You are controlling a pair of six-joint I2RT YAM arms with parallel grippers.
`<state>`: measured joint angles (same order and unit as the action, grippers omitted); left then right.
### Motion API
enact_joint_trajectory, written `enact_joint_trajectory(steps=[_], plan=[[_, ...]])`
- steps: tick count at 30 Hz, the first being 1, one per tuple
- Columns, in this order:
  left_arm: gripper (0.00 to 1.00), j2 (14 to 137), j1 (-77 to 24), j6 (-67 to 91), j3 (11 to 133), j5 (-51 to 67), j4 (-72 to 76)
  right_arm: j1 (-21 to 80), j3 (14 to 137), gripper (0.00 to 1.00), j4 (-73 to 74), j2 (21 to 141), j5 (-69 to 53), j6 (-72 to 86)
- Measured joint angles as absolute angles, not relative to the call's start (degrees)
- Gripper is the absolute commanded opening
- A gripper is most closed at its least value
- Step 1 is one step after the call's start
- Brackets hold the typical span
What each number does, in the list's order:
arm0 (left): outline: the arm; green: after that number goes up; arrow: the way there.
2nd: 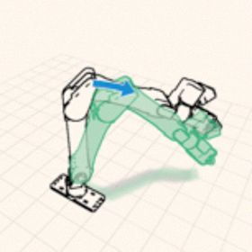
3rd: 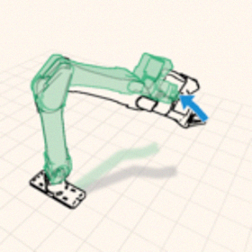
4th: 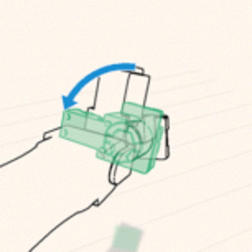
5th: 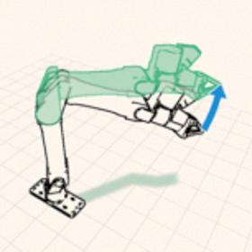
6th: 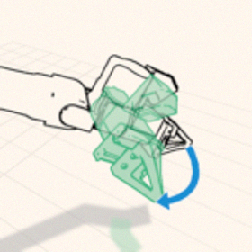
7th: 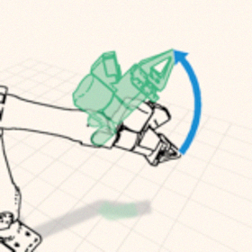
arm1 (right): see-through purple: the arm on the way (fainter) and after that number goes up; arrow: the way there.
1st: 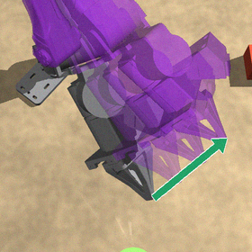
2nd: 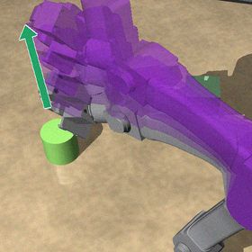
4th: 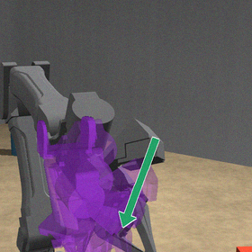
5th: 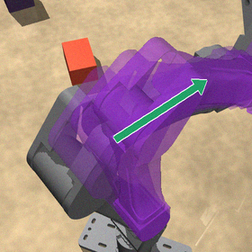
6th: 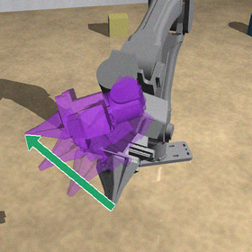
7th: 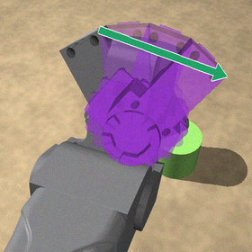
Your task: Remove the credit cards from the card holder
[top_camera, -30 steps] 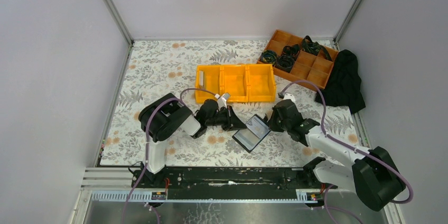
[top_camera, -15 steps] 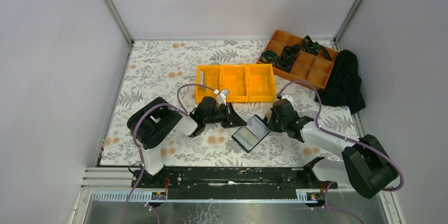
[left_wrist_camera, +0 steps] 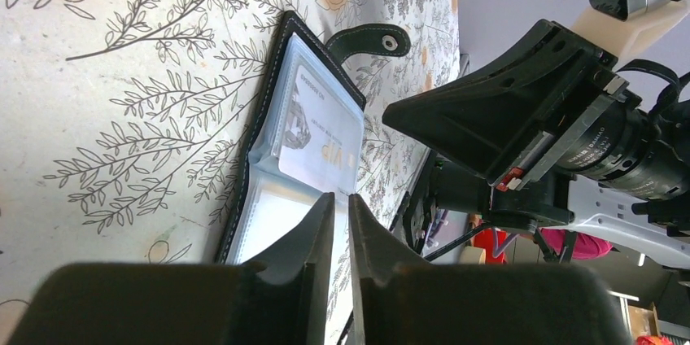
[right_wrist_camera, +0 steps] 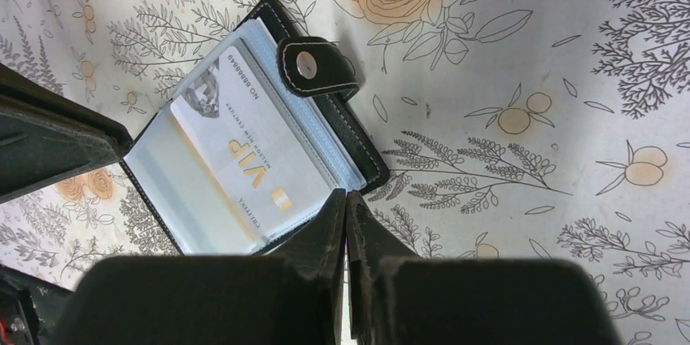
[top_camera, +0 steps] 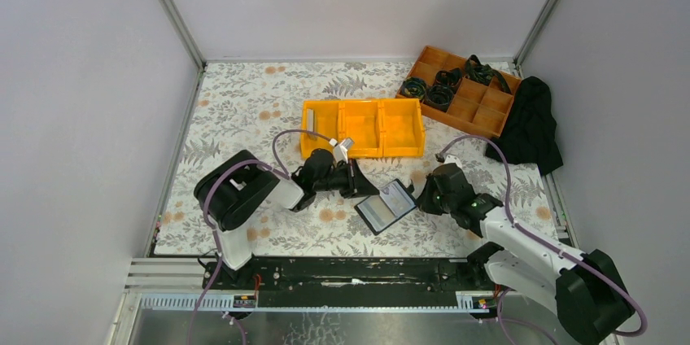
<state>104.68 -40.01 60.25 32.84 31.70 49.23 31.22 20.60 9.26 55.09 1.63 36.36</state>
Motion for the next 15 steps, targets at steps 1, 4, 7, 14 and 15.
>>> enact_joint_trajectory(steps=[1,4,7,14,15], plan=[[0.21,104.5,-40.0,60.2,32.8,31.7,49.2,31.2,20.6,0.07,9.6,54.5,1.6,36.3],[0.22,103.4,-40.4,60.2,32.4,31.7,49.1,31.2,20.9,0.05,10.9,53.3,1.8,35.9],[0.28,101.5,-41.6,59.4,32.2,30.8,47.4,31.2,21.7,0.04,11.2,53.3,-0.4,34.9],[0.60,94.3,-42.5,54.7,31.8,25.3,38.1,36.3,21.8,0.02,10.0,53.4,-3.7,34.8],[0.65,93.3,-42.3,53.8,31.9,23.9,36.3,38.8,21.8,0.02,10.0,53.3,-3.6,35.1]])
